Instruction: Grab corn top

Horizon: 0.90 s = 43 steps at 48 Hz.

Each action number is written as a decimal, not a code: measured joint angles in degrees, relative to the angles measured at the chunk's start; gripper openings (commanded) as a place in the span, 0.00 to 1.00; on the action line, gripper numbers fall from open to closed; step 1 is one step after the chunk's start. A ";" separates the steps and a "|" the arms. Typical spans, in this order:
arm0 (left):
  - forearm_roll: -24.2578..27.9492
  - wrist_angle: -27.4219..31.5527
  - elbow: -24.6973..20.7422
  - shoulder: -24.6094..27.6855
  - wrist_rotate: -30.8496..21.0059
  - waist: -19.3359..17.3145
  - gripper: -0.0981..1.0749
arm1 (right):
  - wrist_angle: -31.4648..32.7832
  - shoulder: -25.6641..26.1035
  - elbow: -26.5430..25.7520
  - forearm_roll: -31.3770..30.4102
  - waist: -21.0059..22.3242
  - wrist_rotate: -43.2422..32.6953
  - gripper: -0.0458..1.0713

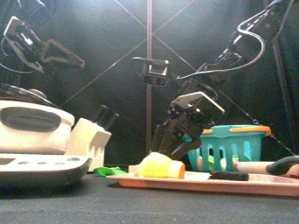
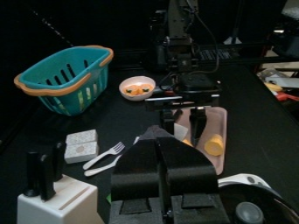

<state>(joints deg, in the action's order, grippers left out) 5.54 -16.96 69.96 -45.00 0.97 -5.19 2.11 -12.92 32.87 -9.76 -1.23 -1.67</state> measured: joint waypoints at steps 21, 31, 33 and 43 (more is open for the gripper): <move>0.00 0.00 0.09 0.00 0.00 -0.09 0.10 | 0.35 2.55 -0.09 0.00 -0.09 0.00 0.65; 0.00 0.00 0.09 0.00 0.00 -0.09 0.10 | 0.35 2.81 -0.09 0.00 -0.09 0.00 0.65; 0.00 0.00 0.09 -0.09 0.00 -0.09 0.10 | 0.35 2.81 -0.09 0.00 -0.09 0.00 0.65; 0.00 0.00 0.09 0.00 0.00 -0.09 0.10 | 0.35 2.99 -0.09 0.26 -0.09 -0.09 0.65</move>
<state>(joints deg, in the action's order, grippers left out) 5.54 -16.96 70.05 -45.00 0.97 -5.27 2.46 -9.93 32.78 -9.49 -1.32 -1.76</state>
